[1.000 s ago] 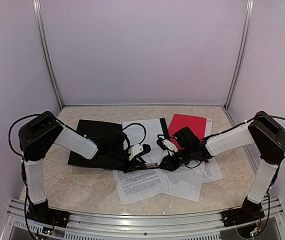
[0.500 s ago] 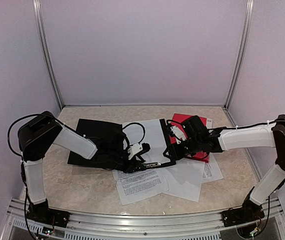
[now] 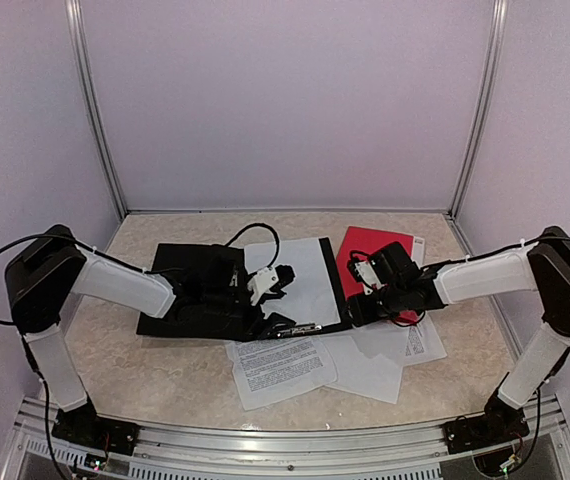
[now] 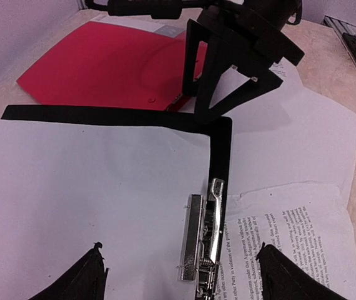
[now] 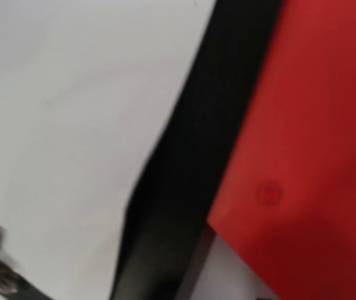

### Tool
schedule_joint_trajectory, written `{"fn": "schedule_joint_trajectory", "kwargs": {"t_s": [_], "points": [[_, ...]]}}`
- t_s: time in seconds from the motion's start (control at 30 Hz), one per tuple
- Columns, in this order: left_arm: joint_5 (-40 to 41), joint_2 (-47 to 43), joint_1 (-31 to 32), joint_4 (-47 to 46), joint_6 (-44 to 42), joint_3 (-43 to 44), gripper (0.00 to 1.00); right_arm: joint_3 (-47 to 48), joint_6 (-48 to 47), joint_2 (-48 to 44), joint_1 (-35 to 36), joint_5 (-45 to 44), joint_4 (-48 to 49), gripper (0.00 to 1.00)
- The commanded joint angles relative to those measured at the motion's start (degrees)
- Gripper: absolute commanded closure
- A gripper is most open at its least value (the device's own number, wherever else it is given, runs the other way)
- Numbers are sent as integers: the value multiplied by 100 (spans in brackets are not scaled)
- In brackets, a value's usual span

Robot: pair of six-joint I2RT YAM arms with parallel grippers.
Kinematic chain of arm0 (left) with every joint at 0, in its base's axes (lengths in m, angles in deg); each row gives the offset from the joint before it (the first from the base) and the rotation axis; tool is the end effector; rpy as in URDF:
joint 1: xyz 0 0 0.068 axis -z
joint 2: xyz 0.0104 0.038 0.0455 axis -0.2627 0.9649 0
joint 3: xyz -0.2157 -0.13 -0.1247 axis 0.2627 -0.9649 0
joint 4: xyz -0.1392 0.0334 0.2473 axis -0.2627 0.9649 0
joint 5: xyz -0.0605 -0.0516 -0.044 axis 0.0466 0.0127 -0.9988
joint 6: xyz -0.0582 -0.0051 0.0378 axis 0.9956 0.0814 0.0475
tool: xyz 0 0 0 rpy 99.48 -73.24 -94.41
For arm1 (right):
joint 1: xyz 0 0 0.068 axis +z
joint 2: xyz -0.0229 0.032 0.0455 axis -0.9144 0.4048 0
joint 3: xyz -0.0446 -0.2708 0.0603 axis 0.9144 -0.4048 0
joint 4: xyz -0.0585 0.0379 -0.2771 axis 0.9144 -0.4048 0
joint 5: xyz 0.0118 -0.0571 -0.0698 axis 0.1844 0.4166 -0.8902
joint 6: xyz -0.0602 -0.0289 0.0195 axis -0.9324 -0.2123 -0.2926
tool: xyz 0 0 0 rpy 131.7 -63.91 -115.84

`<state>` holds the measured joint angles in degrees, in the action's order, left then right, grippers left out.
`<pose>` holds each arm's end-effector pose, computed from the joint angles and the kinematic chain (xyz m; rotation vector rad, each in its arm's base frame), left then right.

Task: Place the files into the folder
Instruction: Adjust the folder with some files at the center of the board.

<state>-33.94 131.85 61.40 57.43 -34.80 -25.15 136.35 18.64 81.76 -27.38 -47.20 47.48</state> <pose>0.2665 -0.3099 0.1324 1.3584 1.6739 -0.7139 0.2761 0.2251 0.1323 -0.4336 2.4871 0.4953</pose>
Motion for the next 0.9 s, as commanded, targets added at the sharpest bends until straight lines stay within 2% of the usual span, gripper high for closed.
{"fn": "schedule_joint_trajectory", "kwargs": {"t_s": [0.0, 0.2, 0.3, 0.37, 0.43, 0.57, 0.67, 0.73, 0.87], "points": [[1070, -418, 6, -82, 467, -260, 18, -206, 207, 302, -66, 286, 463, 49], [2161, -986, -61, 418, 1476, -380, 14, -281, 426, 566, -87, 760, 1032, 49], [2895, -1153, -64, 535, 1690, -463, 4, -236, 536, 679, -101, 886, 1228, 51], [3302, -1212, -77, 702, 1777, -439, 1, -224, 594, 729, -110, 976, 1326, 53], [3498, -1247, -138, 941, 1839, -363, 1, -232, 642, 718, -133, 1062, 1414, 60], [3407, -1284, -495, 1680, 2347, -48, 1, -298, 711, 536, -156, 1102, 1437, 83], [3423, -1327, -737, 2148, 2779, 122, 1, -438, 809, 232, -156, 1075, 1426, 95], [3514, -1350, -848, 2470, 3074, 214, 1, -582, 934, -17, -156, 1041, 1436, 100], [3473, -1240, -904, 2764, 3527, 361, 1, -1192, 1581, -707, -141, 1077, 1847, 100]]}}
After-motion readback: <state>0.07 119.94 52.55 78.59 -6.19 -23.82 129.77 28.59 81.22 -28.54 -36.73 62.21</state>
